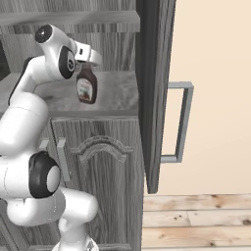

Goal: Move the shaker and syrup bottle from the cabinet to the dining counter.

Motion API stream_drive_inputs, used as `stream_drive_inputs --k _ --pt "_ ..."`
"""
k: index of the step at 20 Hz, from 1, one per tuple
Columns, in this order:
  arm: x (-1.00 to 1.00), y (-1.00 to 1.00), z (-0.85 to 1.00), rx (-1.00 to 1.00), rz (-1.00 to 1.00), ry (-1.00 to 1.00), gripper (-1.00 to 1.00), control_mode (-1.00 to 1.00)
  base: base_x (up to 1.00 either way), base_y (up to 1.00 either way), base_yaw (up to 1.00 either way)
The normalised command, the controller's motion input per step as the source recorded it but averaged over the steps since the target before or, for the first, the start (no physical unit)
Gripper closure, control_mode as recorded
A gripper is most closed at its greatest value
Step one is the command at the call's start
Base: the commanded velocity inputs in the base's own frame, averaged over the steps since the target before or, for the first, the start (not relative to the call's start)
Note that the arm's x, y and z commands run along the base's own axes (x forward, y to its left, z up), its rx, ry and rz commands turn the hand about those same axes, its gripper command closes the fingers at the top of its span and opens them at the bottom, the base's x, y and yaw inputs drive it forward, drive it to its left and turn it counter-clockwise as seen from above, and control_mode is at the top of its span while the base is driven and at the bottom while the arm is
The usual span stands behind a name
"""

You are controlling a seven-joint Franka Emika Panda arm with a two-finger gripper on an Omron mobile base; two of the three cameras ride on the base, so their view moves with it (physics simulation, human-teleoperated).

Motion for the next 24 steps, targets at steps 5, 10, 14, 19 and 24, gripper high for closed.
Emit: stream_drive_inputs --k 5,10,14,19,24 --pt "0.09 0.00 -0.06 0.00 0.00 0.00 -1.00 -1.00 0.00 0.00 0.00" --pt "0.00 0.00 0.01 0.00 0.00 -0.02 1.00 -1.00 0.00 0.00 0.00" --pt "-0.19 0.00 0.17 0.00 0.00 -0.09 1.00 -1.00 0.00 0.00 0.00" --pt "-0.56 0.00 0.30 0.01 0.00 -0.14 1.00 -1.00 0.00 0.00 0.00" --pt "-0.98 -0.06 0.22 0.03 0.00 -0.18 1.00 -1.00 0.00 0.00 0.00"
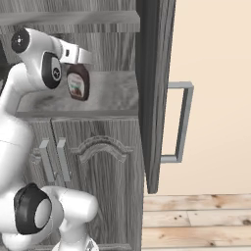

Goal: Move the shaker and syrup bottle from the cabinet to the dining counter.

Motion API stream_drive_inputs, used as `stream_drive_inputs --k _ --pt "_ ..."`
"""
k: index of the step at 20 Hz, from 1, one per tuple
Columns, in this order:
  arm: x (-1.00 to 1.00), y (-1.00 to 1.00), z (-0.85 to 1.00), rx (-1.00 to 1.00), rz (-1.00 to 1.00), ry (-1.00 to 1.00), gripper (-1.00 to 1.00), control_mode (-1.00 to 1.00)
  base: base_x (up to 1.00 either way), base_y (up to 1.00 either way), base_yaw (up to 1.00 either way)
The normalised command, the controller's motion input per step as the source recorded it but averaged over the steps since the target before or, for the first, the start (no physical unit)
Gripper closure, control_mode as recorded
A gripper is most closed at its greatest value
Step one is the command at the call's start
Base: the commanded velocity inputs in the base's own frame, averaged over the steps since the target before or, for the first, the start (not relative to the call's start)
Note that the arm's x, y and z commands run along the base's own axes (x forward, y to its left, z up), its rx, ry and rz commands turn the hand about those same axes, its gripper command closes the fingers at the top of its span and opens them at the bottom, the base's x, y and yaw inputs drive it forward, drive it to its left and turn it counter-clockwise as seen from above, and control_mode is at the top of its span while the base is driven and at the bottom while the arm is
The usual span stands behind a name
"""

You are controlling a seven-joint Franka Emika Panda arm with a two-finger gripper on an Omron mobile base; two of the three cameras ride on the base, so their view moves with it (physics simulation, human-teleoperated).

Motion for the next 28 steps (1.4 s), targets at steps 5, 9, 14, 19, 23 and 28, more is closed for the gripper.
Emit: stream_drive_inputs --k 5,9,14,19,23,28 --pt "-1.00 -0.21 0.32 0.06 0.00 -0.07 1.00 -1.00 0.00 0.00 0.00" --pt "-1.00 -0.23 0.13 0.04 0.00 0.00 1.00 -1.00 0.00 0.00 0.00" --pt "-1.00 -0.08 -0.02 0.00 0.01 0.02 1.00 -1.00 0.00 0.00 0.00" --pt "-0.98 0.00 -0.19 0.00 0.04 0.04 1.00 -1.00 0.00 0.00 0.00" --pt "-0.47 0.00 -0.13 0.00 0.06 0.08 1.00 -1.00 0.00 0.00 0.00" --pt "-0.12 0.00 -0.01 0.00 0.03 0.08 1.00 -1.00 0.00 0.00 0.00"
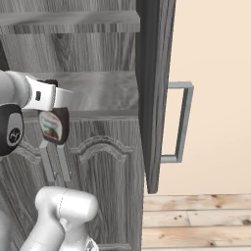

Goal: Move the shaker and syrup bottle from the cabinet to the dining counter.

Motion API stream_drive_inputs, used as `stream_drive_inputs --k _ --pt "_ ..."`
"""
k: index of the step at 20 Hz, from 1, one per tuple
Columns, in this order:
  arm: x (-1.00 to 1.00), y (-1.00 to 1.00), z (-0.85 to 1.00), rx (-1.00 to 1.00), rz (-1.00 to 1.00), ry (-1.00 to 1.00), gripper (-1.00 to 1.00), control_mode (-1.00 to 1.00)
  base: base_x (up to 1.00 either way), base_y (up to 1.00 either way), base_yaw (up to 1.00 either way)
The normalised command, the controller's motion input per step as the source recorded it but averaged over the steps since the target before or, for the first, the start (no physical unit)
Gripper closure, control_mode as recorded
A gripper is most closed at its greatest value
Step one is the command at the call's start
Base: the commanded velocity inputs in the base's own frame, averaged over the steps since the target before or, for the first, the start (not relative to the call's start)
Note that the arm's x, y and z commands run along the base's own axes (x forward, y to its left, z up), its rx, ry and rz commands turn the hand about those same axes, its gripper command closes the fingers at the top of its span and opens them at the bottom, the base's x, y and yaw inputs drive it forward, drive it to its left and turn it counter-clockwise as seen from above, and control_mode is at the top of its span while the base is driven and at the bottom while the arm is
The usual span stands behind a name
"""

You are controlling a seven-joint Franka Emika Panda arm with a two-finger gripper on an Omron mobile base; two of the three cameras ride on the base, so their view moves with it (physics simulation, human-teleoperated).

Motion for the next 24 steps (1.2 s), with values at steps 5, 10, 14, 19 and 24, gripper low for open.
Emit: stream_drive_inputs --k 5,10,14,19,24 --pt "-0.06 0.00 0.00 0.00 0.00 0.01 1.00 1.00 -0.72 -0.16 0.02" --pt "0.00 0.00 0.00 0.00 0.00 0.00 1.00 1.00 -1.00 -0.25 0.05" --pt "0.00 0.00 0.00 0.00 0.00 0.00 1.00 1.00 -0.94 -0.04 0.08" --pt "0.00 0.00 0.00 0.00 0.00 0.00 1.00 1.00 -0.36 0.10 0.28" --pt "0.00 0.00 0.00 0.00 0.00 0.00 1.00 1.00 -0.25 0.01 0.62"
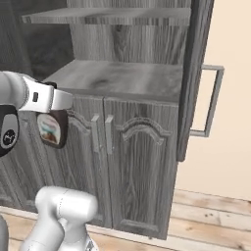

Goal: Move the shaker and syrup bottle from the cabinet to the dining counter.

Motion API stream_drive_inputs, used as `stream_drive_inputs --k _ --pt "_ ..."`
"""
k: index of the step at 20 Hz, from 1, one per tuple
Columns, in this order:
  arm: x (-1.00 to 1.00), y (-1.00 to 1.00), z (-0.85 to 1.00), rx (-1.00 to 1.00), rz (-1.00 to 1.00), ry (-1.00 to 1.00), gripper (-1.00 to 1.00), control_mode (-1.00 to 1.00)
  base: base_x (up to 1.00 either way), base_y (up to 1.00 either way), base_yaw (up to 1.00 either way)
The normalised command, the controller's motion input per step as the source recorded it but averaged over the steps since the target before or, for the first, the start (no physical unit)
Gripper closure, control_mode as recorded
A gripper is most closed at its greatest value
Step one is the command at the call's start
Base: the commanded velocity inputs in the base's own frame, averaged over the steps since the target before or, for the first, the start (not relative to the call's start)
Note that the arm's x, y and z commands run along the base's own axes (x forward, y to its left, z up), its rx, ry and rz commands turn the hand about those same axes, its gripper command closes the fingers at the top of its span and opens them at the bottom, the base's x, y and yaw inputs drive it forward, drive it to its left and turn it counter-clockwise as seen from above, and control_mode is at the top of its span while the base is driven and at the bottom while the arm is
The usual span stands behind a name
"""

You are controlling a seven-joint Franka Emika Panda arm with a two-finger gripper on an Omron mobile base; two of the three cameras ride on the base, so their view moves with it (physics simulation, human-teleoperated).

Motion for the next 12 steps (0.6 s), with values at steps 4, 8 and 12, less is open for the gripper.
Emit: stream_drive_inputs --k 4,8,12 --pt "0.00 0.00 0.00 0.00 0.00 0.00 1.00 1.00 -0.36 0.00 0.67" --pt "0.00 0.00 0.00 0.00 0.00 0.00 1.00 1.00 -0.41 0.00 0.65" --pt "0.00 0.00 0.00 0.00 0.00 0.00 1.00 1.00 -0.39 0.00 0.62"
